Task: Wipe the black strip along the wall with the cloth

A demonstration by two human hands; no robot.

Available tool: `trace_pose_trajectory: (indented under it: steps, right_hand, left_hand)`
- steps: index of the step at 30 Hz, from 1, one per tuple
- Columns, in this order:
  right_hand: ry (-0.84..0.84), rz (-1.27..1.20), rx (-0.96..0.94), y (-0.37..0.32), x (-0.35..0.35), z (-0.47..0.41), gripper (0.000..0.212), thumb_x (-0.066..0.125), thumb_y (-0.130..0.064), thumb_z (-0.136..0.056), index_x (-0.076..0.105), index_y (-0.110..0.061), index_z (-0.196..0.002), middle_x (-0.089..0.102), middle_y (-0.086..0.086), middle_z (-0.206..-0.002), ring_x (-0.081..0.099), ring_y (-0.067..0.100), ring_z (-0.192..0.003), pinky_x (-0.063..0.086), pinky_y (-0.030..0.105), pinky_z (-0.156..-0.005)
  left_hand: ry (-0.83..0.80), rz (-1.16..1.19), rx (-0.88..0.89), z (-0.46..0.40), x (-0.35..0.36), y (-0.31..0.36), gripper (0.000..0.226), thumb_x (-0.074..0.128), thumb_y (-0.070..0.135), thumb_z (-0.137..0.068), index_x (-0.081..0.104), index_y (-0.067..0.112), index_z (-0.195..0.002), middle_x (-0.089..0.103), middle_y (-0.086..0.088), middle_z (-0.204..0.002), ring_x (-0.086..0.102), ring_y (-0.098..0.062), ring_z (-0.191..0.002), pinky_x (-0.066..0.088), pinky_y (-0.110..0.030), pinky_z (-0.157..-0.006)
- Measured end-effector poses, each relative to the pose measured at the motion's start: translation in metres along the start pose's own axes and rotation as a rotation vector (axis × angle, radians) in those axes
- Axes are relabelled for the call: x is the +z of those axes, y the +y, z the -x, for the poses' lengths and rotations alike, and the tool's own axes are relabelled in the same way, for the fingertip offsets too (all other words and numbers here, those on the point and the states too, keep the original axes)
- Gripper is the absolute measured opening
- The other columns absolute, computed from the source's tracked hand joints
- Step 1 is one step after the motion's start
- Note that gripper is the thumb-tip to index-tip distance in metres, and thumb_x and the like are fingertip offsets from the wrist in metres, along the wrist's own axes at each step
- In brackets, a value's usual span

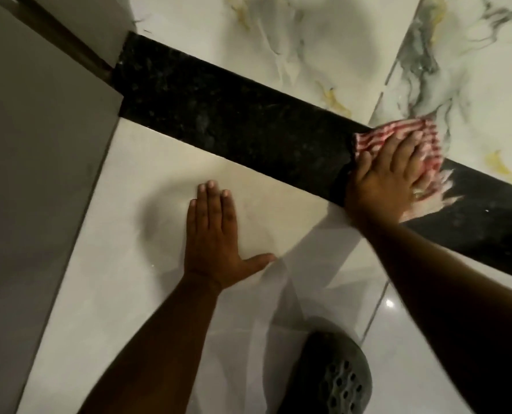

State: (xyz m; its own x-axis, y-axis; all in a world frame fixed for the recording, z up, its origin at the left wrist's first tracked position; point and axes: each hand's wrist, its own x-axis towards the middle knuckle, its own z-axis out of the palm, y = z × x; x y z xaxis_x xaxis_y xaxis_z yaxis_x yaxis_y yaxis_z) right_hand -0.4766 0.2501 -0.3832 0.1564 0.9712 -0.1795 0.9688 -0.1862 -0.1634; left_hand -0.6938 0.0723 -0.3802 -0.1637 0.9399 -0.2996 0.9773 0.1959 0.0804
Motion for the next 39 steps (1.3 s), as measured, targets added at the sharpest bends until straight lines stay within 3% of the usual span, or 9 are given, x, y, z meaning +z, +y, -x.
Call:
trace_pose_trajectory:
  steps: [2,7,11,16,18,25,34,36,39]
  right_hand:
    - [-0.043,0.012,-0.066,-0.001,0.001,0.019,0.064,0.023,-0.044,-0.102,0.016,-0.011,-0.156,0.007,0.014,-0.164,0.002,0.032,-0.151,-0.001,0.056,-0.120]
    - [-0.194,0.228,-1.056,0.080,-0.016,0.010,0.060,0.031,-0.044,-0.100,0.033,-0.014,-0.152,0.026,0.012,-0.160,0.016,0.036,-0.148,0.007,0.058,-0.119]
    - [-0.048,0.132,-0.394,0.127,-0.028,-0.002,0.060,0.029,-0.040,-0.101,0.030,-0.008,-0.151,0.022,0.017,-0.160,0.007,0.031,-0.148,-0.020,0.035,-0.117]
    - [-0.002,-0.098,0.452,0.085,-0.020,-0.008,0.066,0.016,-0.046,-0.102,0.002,-0.012,-0.156,-0.006,0.014,-0.165,-0.006,0.032,-0.151,-0.011,0.050,-0.116]
    - [-0.021,-0.032,0.278,0.064,-0.010,0.008,0.065,0.014,-0.047,-0.102,0.003,-0.012,-0.156,-0.005,0.013,-0.164,-0.006,0.031,-0.150,-0.014,0.048,-0.116]
    - [-0.274,0.313,-1.084,0.141,-0.025,0.016,0.059,0.025,-0.047,-0.101,0.019,-0.023,-0.155,0.012,0.004,-0.163,0.006,0.031,-0.151,-0.002,0.056,-0.119]
    - [0.033,0.047,0.216,0.201,-0.035,0.000,0.067,0.020,-0.047,-0.099,0.016,-0.011,-0.156,0.010,0.017,-0.164,0.005,0.036,-0.150,0.002,0.058,-0.119]
    - [0.042,0.099,0.112,0.191,-0.027,0.019,0.066,0.021,-0.048,-0.100,0.016,-0.012,-0.155,0.011,0.016,-0.163,0.008,0.035,-0.150,0.004,0.058,-0.119]
    - [-0.126,0.195,-0.596,0.223,-0.033,0.034,0.061,0.029,-0.048,-0.101,0.029,-0.015,-0.152,0.026,0.015,-0.160,0.022,0.040,-0.146,0.008,0.061,-0.116]
  left_hand:
    - [0.011,0.009,0.018,-0.006,0.001,0.010,0.133,0.034,0.094,-0.073,0.011,-0.007,-0.156,0.005,-0.032,-0.165,0.002,-0.044,-0.155,0.003,-0.053,-0.127]
    - [-0.013,0.040,-0.002,-0.016,-0.001,0.034,0.136,0.034,0.094,-0.070,0.004,-0.006,-0.157,0.000,-0.031,-0.165,-0.002,-0.043,-0.155,0.001,-0.052,-0.127]
    - [-0.054,0.015,0.025,-0.011,-0.001,0.045,0.136,0.031,0.095,-0.070,0.005,-0.006,-0.157,0.002,-0.033,-0.165,0.000,-0.045,-0.155,0.001,-0.052,-0.126]
    - [-0.043,0.003,0.039,-0.012,0.000,0.049,0.136,0.033,0.095,-0.070,0.005,-0.006,-0.157,0.002,-0.035,-0.164,0.001,-0.047,-0.154,-0.001,-0.053,-0.126]
    - [-0.042,0.009,0.052,-0.012,0.000,0.049,0.135,0.034,0.093,-0.070,0.005,-0.007,-0.157,0.001,-0.035,-0.163,0.000,-0.047,-0.154,0.001,-0.054,-0.126]
    - [-0.098,-0.031,0.248,-0.013,-0.004,0.058,0.134,0.023,0.094,-0.071,0.008,-0.008,-0.156,-0.001,-0.032,-0.164,-0.003,-0.042,-0.155,0.006,-0.055,-0.126]
    - [-0.083,-0.050,0.308,-0.020,-0.003,0.107,0.133,0.023,0.095,-0.072,-0.001,-0.005,-0.157,-0.009,-0.028,-0.166,-0.009,-0.041,-0.155,-0.001,-0.051,-0.127]
    - [-0.073,-0.040,0.282,-0.022,-0.002,0.124,0.132,0.023,0.095,-0.073,-0.001,-0.004,-0.157,-0.008,-0.029,-0.165,-0.009,-0.041,-0.155,-0.004,-0.049,-0.126]
    - [-0.115,-0.081,0.423,-0.015,0.002,0.136,0.129,0.016,0.094,-0.076,-0.001,-0.005,-0.157,-0.010,-0.030,-0.165,-0.007,-0.044,-0.155,0.000,-0.051,-0.127]
